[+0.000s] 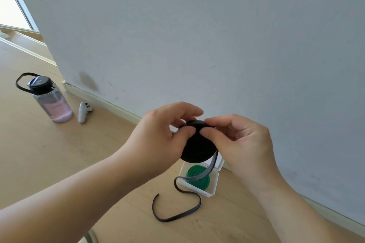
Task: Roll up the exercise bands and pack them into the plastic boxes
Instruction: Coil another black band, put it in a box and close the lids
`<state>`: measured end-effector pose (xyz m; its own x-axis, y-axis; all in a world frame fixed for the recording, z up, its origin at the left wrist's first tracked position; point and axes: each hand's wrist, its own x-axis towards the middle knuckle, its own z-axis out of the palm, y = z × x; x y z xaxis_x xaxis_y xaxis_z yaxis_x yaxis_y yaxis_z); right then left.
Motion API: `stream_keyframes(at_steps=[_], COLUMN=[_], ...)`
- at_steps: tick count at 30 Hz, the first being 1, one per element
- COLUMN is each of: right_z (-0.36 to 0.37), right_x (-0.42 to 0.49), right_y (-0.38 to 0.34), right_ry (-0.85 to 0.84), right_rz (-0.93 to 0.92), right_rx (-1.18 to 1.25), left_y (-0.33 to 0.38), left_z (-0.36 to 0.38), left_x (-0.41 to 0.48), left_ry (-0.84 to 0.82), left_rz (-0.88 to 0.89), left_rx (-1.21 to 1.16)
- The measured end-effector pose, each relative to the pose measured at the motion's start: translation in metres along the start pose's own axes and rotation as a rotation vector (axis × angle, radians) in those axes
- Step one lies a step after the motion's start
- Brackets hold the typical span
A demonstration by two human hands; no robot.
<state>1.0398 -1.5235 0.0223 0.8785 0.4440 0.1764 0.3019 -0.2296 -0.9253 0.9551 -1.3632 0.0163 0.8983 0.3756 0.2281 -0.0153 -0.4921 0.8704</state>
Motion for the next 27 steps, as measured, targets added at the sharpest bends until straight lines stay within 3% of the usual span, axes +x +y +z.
stream_keyframes(at_steps=[3,6,10,16,20,24,26,27], right_z=[-0.004,-0.005,-0.003,0.002,-0.001,-0.005,-0.006,-0.005], right_x=[0.004,0.006,0.004,0.000,0.002,0.007,0.008,0.007], right_y=[-0.003,-0.001,0.004,0.008,0.000,-0.001,-0.001,-0.001], right_ry=[0.033,0.035,-0.011,-0.078,-0.022,0.001,0.022,0.012], right_rz=[0.038,0.044,-0.133,-0.346,-0.083,0.015,0.024,0.012], right_rx=[0.120,0.143,-0.109,-0.255,-0.037,0.147,0.164,0.123], left_y=[0.001,-0.002,-0.003,-0.001,0.001,0.000,-0.002,-0.004], left_z=[-0.004,-0.008,-0.010,-0.007,-0.010,-0.011,-0.011,-0.010], left_x=[0.004,0.006,0.002,-0.002,0.004,0.008,0.008,0.008], left_ry=[0.103,0.068,-0.095,-0.116,-0.032,0.019,-0.004,-0.026], left_rz=[-0.123,-0.223,-0.195,-0.028,-0.140,-0.259,-0.297,-0.280], left_rx=[-0.211,-0.383,-0.105,0.080,-0.125,-0.501,-0.522,-0.419])
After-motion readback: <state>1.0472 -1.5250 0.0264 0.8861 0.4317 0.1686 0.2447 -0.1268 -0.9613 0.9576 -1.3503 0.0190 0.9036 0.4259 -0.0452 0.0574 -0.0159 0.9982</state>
